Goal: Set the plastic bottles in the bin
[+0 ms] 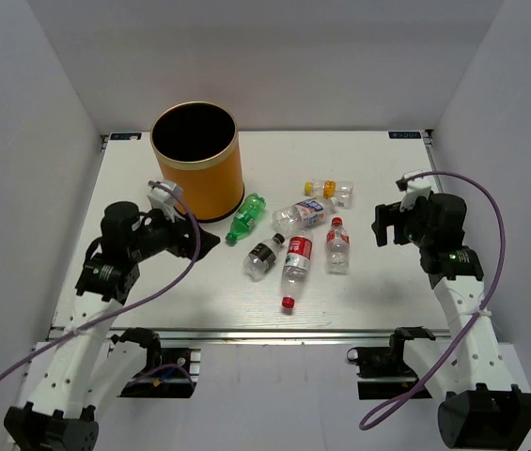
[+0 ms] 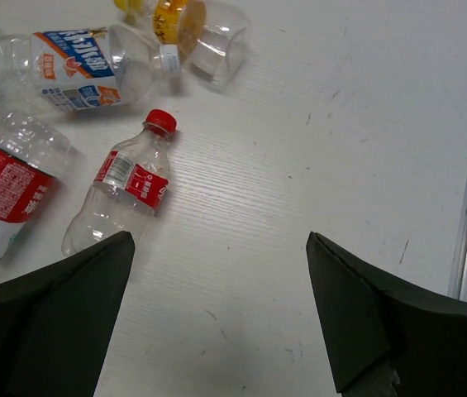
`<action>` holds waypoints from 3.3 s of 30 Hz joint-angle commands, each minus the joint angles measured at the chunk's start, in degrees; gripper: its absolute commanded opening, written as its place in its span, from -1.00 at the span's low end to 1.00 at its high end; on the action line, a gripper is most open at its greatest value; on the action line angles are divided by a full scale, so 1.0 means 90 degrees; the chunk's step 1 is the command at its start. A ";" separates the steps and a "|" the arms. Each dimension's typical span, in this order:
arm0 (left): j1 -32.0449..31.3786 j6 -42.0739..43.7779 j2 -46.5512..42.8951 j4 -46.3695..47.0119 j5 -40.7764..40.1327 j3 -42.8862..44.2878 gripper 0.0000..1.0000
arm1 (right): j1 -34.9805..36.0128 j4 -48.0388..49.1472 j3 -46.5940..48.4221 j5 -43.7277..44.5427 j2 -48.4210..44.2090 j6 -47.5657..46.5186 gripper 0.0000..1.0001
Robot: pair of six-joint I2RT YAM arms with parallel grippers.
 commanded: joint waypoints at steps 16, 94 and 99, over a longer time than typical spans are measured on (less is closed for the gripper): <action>-0.2111 0.0548 0.3531 -0.0384 -0.1321 0.1757 0.54 | -0.0006 -0.1843 0.1238 -0.1025 0.1427 -0.0882 0.34; -0.1633 0.0235 0.6242 -0.1986 -0.4363 0.7328 1.00 | 0.1771 -0.1209 0.2147 0.0508 0.5822 0.1403 0.79; -0.2423 0.0148 0.5624 -0.2043 -0.2801 0.6338 1.00 | 0.1762 -0.1238 0.2108 0.0470 0.5932 0.1326 0.17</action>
